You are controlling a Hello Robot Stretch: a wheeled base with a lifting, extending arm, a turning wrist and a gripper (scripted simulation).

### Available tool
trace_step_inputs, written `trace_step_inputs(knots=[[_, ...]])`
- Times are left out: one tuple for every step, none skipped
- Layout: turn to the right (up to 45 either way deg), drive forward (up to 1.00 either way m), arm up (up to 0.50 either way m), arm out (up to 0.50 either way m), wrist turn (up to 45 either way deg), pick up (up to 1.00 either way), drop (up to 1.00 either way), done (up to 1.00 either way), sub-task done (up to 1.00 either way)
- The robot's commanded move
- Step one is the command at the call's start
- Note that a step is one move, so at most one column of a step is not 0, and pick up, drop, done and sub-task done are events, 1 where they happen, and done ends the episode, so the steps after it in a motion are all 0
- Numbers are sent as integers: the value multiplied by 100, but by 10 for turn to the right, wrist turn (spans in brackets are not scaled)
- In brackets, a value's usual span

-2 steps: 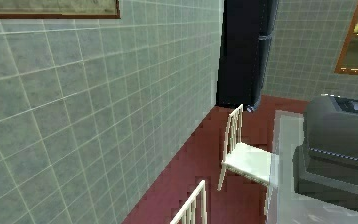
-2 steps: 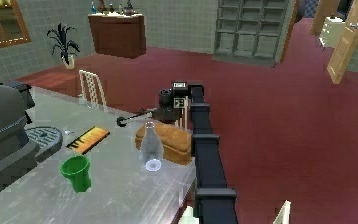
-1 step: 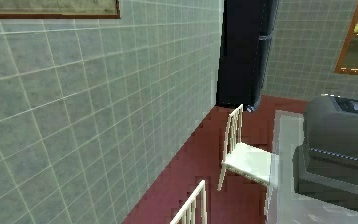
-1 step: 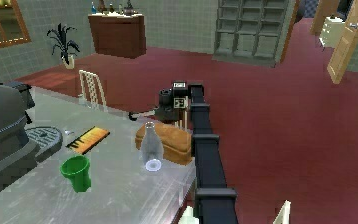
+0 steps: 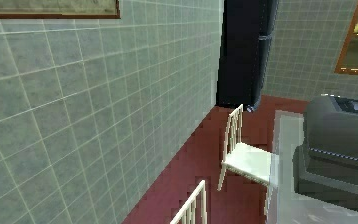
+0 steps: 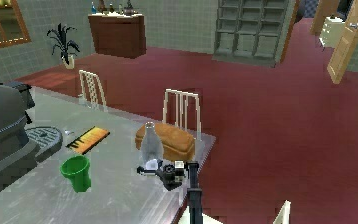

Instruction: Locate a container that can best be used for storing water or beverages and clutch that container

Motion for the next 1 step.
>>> trace_step_inputs(knots=[[0,0,0,0,0,100,0,0,0]])
